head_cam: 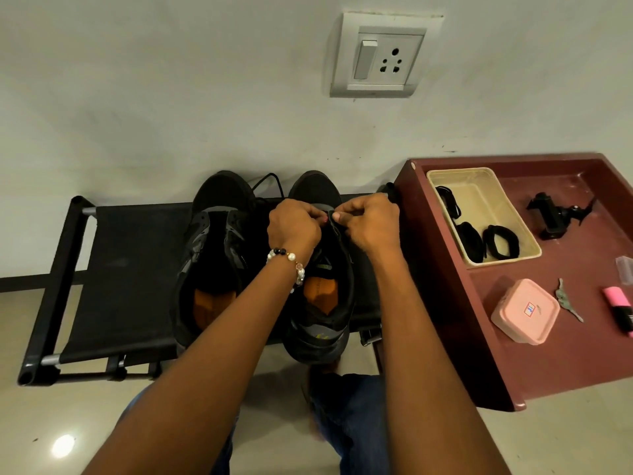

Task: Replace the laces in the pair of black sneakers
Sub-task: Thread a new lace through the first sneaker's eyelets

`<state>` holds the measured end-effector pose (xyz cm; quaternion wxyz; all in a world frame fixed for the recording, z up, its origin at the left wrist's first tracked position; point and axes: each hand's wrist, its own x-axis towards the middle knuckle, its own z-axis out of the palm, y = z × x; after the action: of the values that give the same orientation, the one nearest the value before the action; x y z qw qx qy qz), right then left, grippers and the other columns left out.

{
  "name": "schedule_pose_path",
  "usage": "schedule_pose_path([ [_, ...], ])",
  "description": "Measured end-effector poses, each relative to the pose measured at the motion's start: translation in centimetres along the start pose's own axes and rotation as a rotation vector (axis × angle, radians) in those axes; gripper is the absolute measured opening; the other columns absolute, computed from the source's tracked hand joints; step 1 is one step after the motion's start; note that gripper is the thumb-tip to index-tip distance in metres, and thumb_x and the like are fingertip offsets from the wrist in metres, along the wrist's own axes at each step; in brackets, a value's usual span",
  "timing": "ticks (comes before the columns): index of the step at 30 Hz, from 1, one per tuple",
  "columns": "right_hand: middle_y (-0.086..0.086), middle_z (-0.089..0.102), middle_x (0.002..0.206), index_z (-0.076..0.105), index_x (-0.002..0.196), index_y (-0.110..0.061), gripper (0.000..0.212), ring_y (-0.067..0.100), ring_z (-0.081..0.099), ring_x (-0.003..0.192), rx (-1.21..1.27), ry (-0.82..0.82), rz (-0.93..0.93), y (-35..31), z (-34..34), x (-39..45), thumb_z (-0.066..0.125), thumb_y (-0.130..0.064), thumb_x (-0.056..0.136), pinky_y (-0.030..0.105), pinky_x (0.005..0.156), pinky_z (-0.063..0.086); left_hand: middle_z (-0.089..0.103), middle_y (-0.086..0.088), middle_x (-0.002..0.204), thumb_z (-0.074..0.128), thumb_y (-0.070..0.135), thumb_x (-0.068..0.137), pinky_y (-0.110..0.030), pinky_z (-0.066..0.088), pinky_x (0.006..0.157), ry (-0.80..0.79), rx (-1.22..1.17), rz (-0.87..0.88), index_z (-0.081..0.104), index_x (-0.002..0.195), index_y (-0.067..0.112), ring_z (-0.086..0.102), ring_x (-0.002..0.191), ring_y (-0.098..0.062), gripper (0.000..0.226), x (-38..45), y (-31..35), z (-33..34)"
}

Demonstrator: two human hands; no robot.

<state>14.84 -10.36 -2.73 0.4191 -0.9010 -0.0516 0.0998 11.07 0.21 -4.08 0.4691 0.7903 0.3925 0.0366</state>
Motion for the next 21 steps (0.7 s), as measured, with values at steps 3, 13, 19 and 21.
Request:
schedule_pose_path([
  [3,0.002,0.074,0.084,0.078,0.087,-0.017,0.005,0.016,0.069,0.084,-0.037,0.038,0.005,0.0,0.3,-0.1,0.077,-0.02,0.082,0.034,0.082,0.057,0.071,0.003,0.096,0.07,0.018,0.088,-0.023,0.047,0.058,-0.003,-0.032,0.013,0.076,0.082,0.024,0.061,0.079,-0.013,0.01,-0.2,-0.1,0.1],
  [13,0.006,0.071,0.092,0.072,0.078,-0.02,0.014,0.028,0.067,0.087,-0.106,0.093,0.05,-0.2,1.1,0.0,0.069,-0.03,0.087,0.039,0.075,0.056,0.07,-0.004,0.1,0.066,0.023,0.092,-0.03,0.051,0.062,-0.091,0.004,0.0,0.076,0.095,0.017,0.062,0.081,-0.019,0.012,0.3,0.6,0.0],
  [19,0.017,0.063,0.101,0.054,0.079,-0.008,0.022,0.036,0.06,0.091,-0.228,-0.068,0.079,-0.6,1.4,0.6,0.05,-0.024,0.094,0.033,0.068,0.039,0.069,-0.004,0.101,0.066,0.017,0.091,-0.029,0.05,0.087,-0.296,-0.074,0.025,0.075,0.095,0.012,0.06,0.098,-0.016,0.011,0.5,0.7,-1.4],
  [21,0.015,0.062,0.097,0.054,0.08,-0.007,0.022,0.032,0.058,0.091,-0.117,-0.045,0.134,-0.4,1.2,0.8,0.048,-0.022,0.094,0.035,0.073,0.045,0.069,-0.002,0.096,0.071,0.011,0.086,-0.028,0.05,0.09,-0.29,-0.141,0.037,0.074,0.086,0.015,0.061,0.1,-0.016,0.005,0.1,0.6,-1.8],
])
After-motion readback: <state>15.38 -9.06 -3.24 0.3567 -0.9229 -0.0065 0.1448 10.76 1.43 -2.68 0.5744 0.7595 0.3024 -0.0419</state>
